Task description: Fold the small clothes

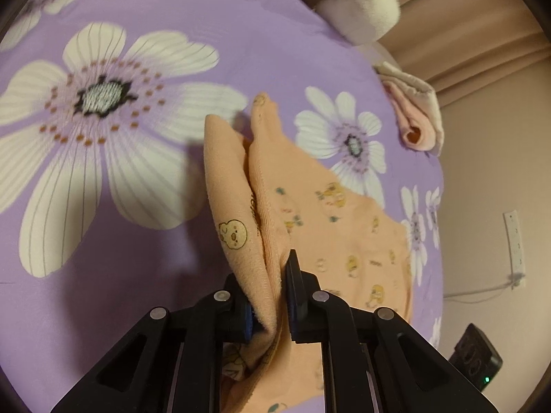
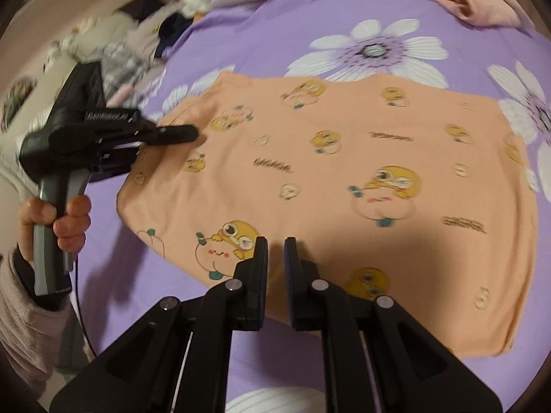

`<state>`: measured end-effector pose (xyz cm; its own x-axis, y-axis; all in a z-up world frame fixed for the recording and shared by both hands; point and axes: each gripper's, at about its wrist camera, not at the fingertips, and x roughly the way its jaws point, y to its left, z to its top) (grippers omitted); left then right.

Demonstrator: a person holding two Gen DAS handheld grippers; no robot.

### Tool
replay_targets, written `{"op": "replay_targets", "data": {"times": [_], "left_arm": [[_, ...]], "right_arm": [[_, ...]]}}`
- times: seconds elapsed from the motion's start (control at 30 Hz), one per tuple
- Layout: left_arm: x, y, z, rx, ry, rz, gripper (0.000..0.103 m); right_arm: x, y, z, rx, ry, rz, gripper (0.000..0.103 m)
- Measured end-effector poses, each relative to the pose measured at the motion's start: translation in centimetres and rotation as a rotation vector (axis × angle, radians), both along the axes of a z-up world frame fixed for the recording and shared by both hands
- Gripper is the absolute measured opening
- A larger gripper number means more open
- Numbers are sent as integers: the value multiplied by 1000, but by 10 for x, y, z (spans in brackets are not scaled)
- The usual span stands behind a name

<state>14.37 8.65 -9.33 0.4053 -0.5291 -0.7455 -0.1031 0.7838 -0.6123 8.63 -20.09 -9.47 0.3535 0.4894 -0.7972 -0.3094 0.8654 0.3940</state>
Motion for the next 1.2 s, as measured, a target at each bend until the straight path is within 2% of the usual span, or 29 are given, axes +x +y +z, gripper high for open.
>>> {"op": "replay_targets", "data": {"times": [0.17,0.3,0.53,0.73,0.8,0.87,0.97,1.03,1.07,1.13,1.2], "left_arm": [[2,-23,29,48,-51,-28,9],[3,-57,52,103,-103,-95,8],[8,-121,68,142,-146,-215,6],[11,-180,50,192,-127,-318,6],[12,-189,39,185,-100,-333,6],[12,-189,28,145,-59,-336,6],[7,-179,28,122,-49,-313,6],[4,-166,29,106,-45,-286,6],[1,-158,30,104,-46,-271,7],[-6,-141,31,110,-51,-242,18],[-14,-122,31,115,-55,-199,49]], "right_arm": [[1,-35,5,97,-3,-96,11],[1,-56,10,149,-10,-156,11],[-5,-96,9,222,-14,-249,11],[-6,-128,0,303,9,-324,12],[-7,-137,-5,334,26,-343,12],[-8,-143,-8,361,42,-355,13],[-9,-149,-10,404,65,-363,32],[-7,-149,-9,434,70,-351,35],[-5,-148,-9,443,76,-342,37],[1,-142,-8,464,92,-321,39],[10,-133,-9,489,107,-291,41]]}}
